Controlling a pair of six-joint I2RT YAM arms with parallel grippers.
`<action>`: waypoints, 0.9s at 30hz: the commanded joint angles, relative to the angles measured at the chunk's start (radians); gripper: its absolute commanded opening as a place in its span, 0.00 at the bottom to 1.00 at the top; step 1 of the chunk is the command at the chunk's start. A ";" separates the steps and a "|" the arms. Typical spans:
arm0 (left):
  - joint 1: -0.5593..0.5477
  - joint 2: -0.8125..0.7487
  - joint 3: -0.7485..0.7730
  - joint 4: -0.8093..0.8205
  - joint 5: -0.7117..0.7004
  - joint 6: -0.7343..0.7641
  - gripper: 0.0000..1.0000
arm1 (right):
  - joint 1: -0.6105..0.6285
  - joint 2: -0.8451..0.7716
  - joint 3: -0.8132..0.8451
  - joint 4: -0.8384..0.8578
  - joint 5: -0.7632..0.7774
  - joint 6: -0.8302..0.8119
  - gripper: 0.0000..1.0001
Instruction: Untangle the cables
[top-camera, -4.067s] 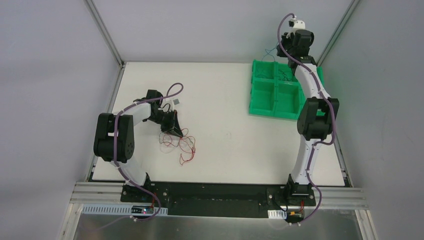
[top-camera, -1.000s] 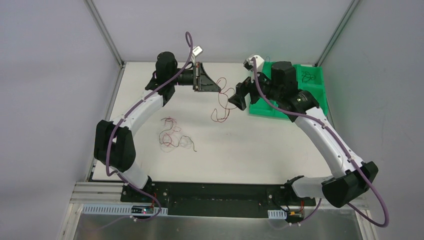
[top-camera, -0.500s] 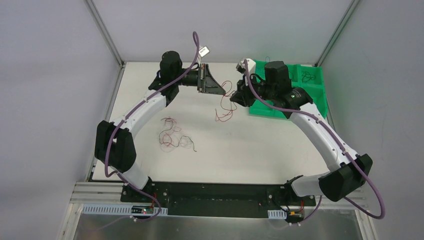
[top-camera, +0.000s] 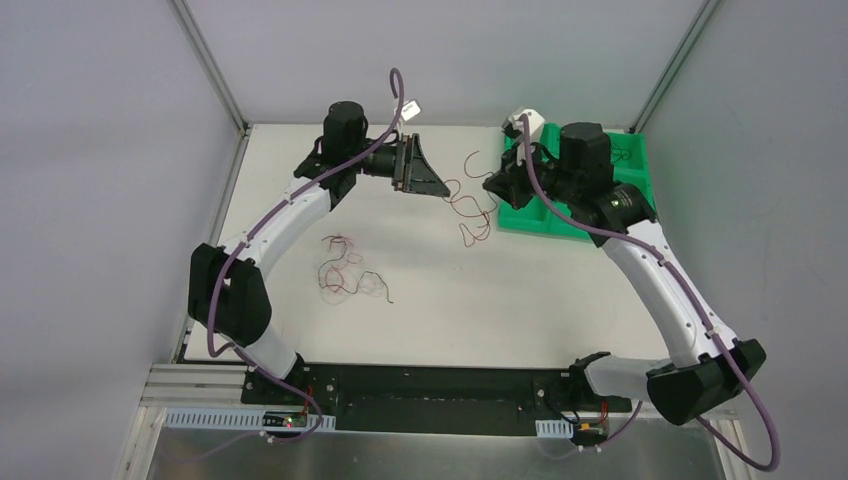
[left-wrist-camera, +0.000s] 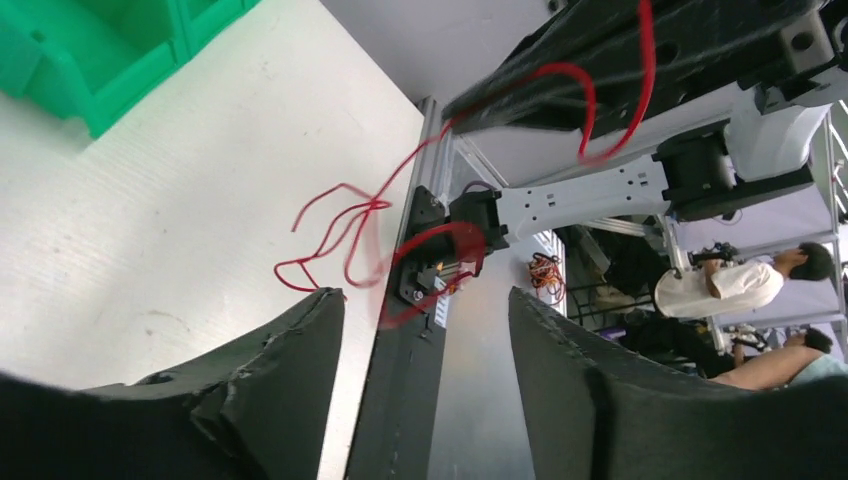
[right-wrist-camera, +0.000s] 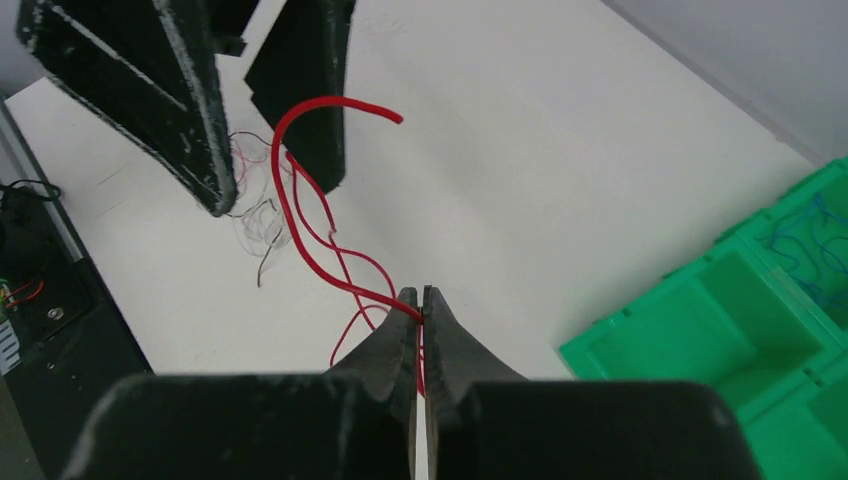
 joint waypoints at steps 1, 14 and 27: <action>0.034 -0.097 0.038 -0.209 -0.072 0.214 0.69 | -0.072 -0.066 -0.008 -0.040 0.074 0.026 0.00; 0.158 -0.152 -0.033 -0.382 -0.248 0.418 0.97 | -0.648 -0.098 0.012 -0.184 -0.034 -0.007 0.00; 0.158 -0.146 -0.073 -0.393 -0.249 0.418 0.99 | -0.947 0.139 0.338 -0.137 -0.161 0.027 0.00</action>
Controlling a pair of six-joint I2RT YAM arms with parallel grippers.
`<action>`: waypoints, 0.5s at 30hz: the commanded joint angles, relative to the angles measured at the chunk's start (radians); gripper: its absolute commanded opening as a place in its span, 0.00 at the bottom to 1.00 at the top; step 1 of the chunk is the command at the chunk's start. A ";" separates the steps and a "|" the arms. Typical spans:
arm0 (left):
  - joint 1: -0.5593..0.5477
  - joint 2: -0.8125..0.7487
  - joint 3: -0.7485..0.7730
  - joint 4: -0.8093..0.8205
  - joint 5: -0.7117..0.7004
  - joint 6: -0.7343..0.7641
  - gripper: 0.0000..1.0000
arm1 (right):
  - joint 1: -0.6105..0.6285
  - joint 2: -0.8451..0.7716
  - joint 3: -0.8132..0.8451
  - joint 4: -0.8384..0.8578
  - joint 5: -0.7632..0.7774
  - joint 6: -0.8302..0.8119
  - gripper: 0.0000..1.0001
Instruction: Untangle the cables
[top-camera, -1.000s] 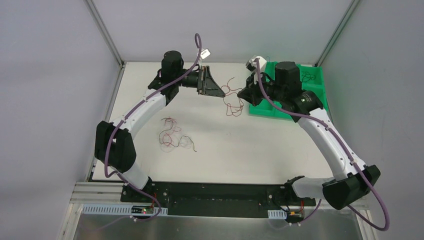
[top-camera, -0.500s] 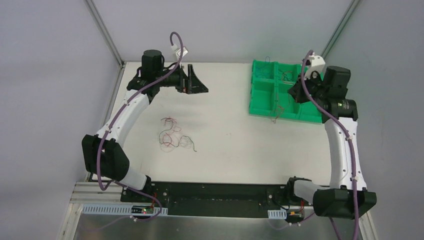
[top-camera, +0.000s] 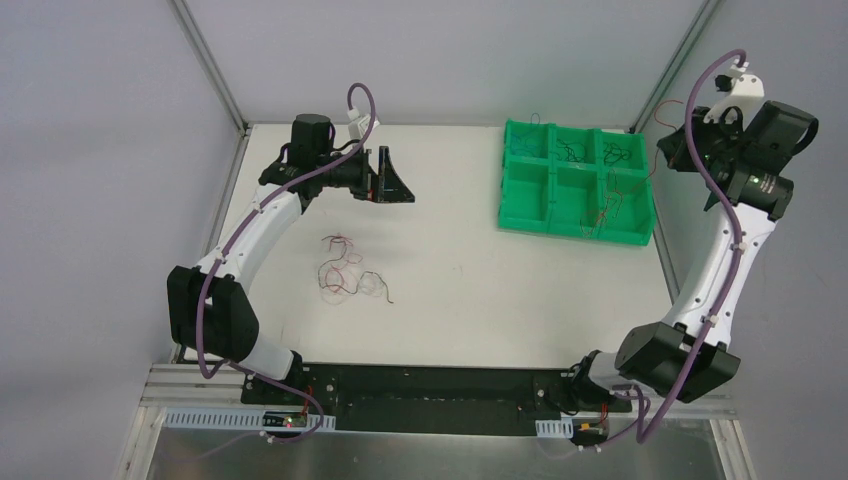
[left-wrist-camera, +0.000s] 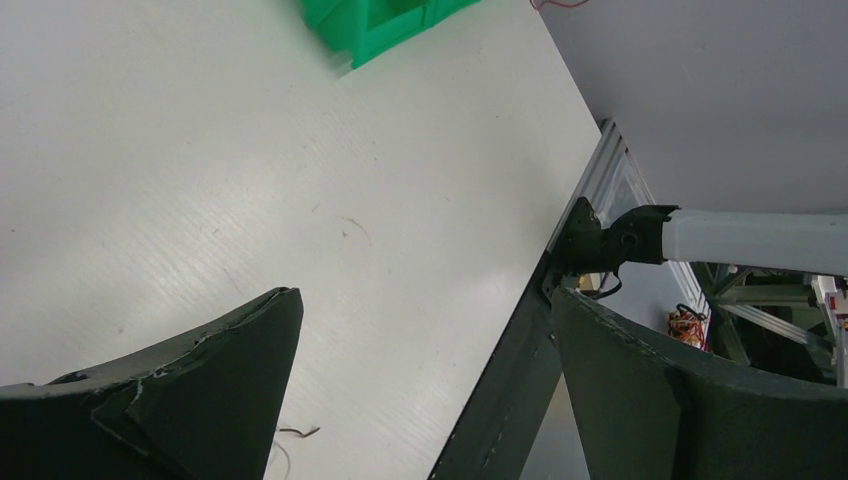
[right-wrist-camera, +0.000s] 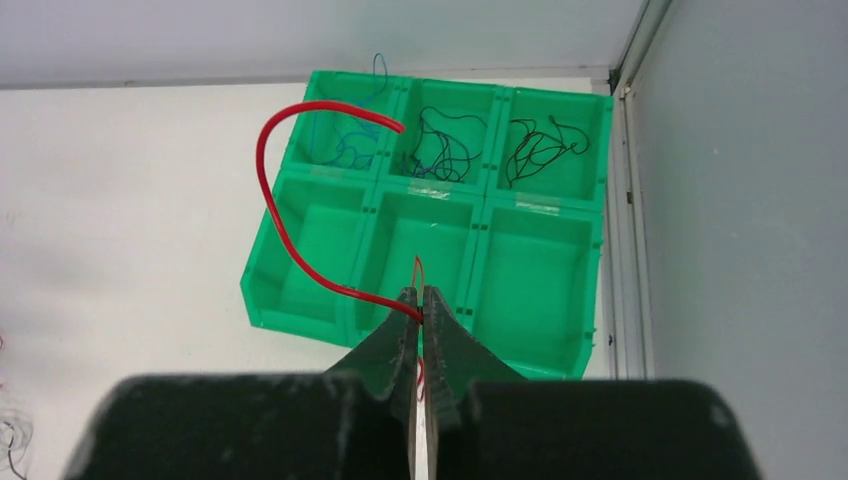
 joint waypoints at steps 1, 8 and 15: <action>0.000 -0.028 0.003 0.004 -0.004 0.027 0.99 | -0.040 0.080 0.105 0.046 -0.060 0.019 0.00; 0.000 -0.029 0.015 -0.045 -0.022 0.090 0.99 | -0.067 0.244 0.239 0.077 -0.029 0.016 0.00; 0.003 -0.029 0.006 -0.080 -0.040 0.124 0.99 | -0.093 0.377 0.247 0.112 0.010 -0.022 0.00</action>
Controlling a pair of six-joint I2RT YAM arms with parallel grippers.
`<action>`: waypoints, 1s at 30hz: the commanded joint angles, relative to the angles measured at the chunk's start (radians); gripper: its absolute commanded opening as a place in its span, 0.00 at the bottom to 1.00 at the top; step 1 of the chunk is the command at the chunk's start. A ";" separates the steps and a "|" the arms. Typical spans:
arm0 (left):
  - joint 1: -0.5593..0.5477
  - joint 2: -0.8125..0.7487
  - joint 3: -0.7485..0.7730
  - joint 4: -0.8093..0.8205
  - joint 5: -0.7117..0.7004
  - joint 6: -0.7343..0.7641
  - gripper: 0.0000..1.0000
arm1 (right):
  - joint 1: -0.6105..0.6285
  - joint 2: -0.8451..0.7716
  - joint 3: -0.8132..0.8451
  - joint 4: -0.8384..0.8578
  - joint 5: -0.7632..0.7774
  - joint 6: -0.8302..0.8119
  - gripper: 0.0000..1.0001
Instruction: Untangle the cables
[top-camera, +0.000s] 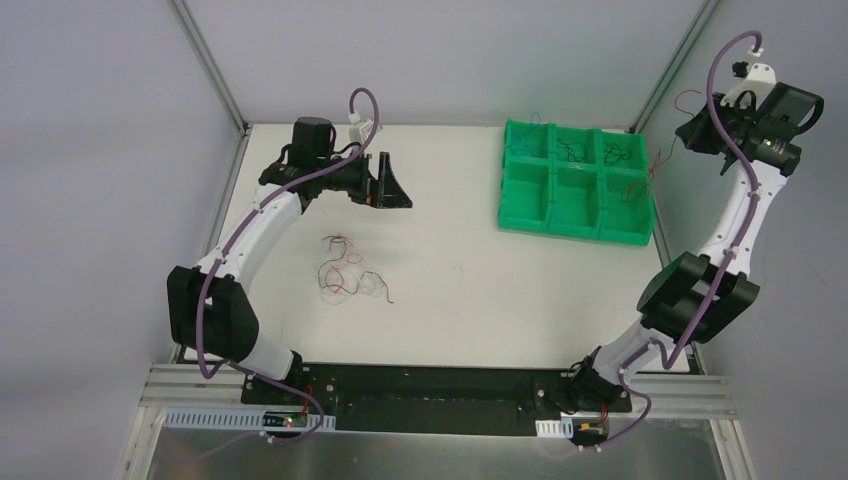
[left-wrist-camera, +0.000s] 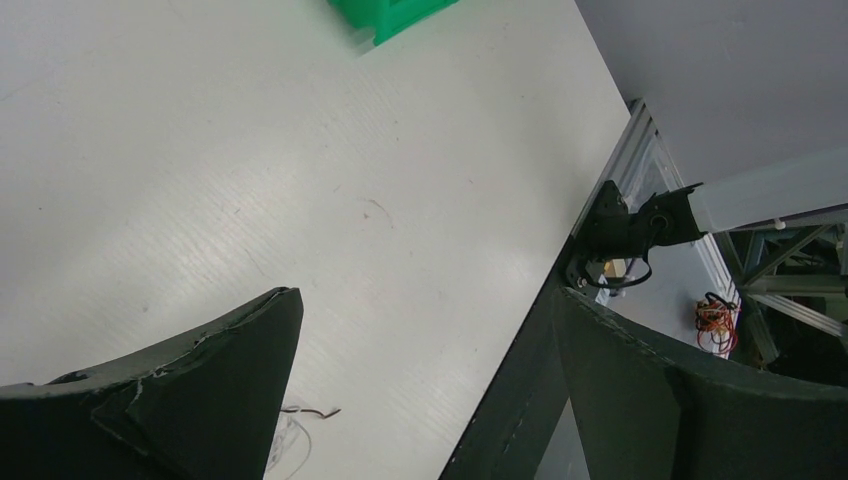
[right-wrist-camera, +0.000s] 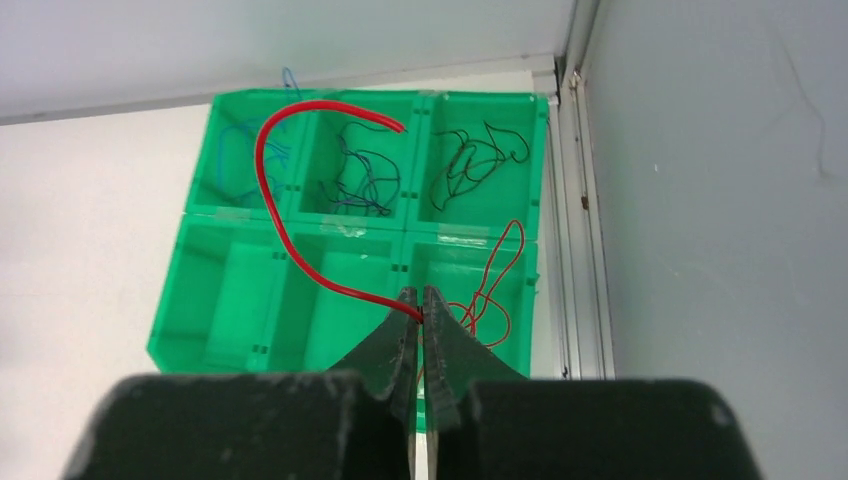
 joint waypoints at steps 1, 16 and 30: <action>0.004 -0.029 0.005 -0.022 -0.017 0.050 0.99 | -0.014 0.052 0.007 0.047 0.019 -0.033 0.00; 0.066 -0.013 -0.023 -0.162 -0.030 0.144 0.99 | 0.092 0.233 -0.221 0.074 0.147 -0.052 0.00; 0.113 -0.046 -0.034 -0.261 -0.051 0.179 0.99 | 0.177 0.423 -0.223 0.136 0.437 -0.149 0.00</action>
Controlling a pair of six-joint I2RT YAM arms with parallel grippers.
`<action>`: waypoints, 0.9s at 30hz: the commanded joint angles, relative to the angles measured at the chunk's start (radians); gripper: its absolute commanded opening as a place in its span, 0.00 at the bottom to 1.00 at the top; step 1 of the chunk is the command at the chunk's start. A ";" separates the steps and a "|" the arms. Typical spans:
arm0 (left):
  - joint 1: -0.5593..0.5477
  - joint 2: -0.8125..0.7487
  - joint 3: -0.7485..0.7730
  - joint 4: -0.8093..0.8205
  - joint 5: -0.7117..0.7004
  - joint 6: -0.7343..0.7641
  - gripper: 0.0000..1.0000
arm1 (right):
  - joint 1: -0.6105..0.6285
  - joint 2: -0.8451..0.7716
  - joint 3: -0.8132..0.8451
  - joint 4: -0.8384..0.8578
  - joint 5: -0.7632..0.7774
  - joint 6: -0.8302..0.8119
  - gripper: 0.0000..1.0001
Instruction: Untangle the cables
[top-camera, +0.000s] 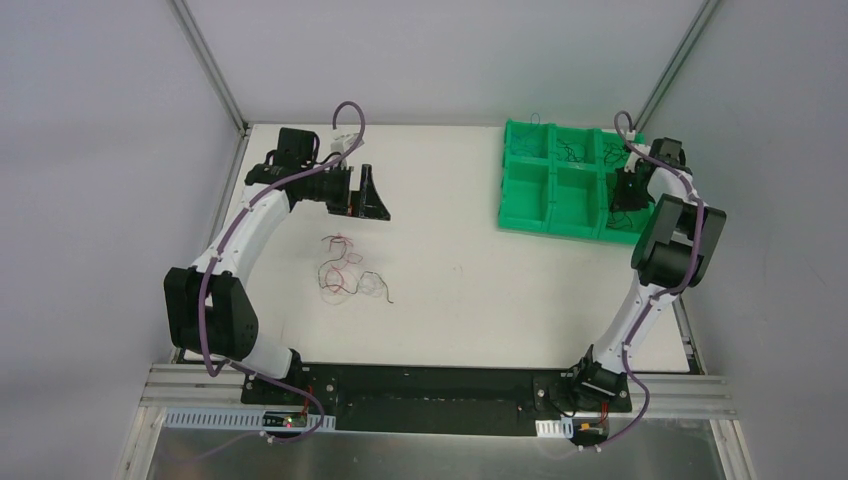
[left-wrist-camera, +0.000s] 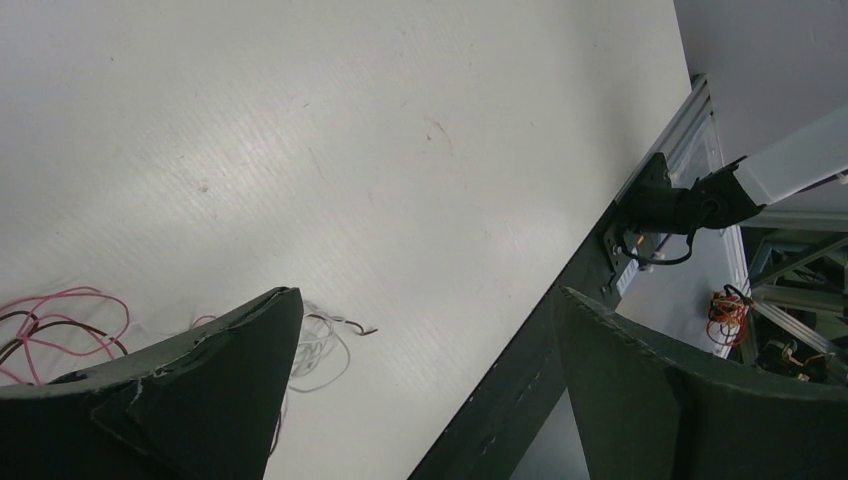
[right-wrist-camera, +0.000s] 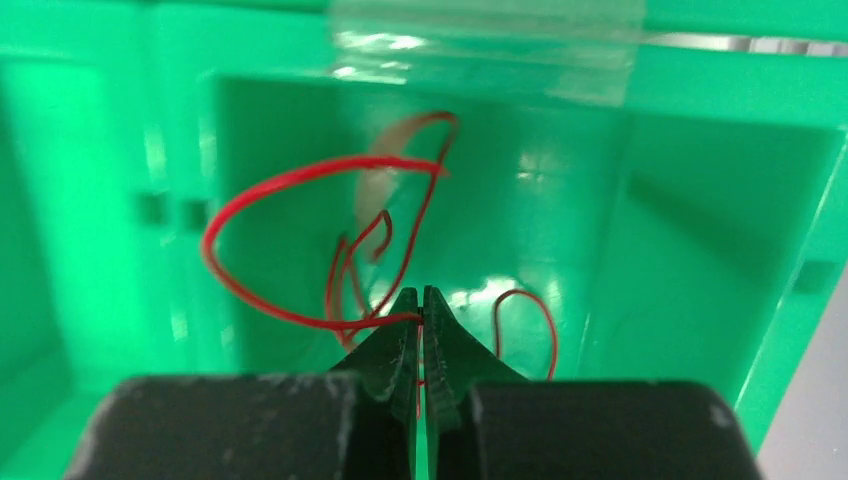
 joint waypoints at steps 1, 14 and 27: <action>0.007 -0.050 -0.011 -0.052 -0.013 0.043 0.99 | -0.009 0.038 0.075 0.009 0.108 -0.025 0.00; 0.010 -0.057 -0.007 -0.065 -0.047 0.054 0.99 | -0.034 -0.012 0.126 -0.154 0.017 -0.045 0.40; 0.258 -0.026 -0.053 -0.366 -0.282 0.225 0.99 | -0.044 -0.293 0.177 -0.308 -0.094 -0.051 0.87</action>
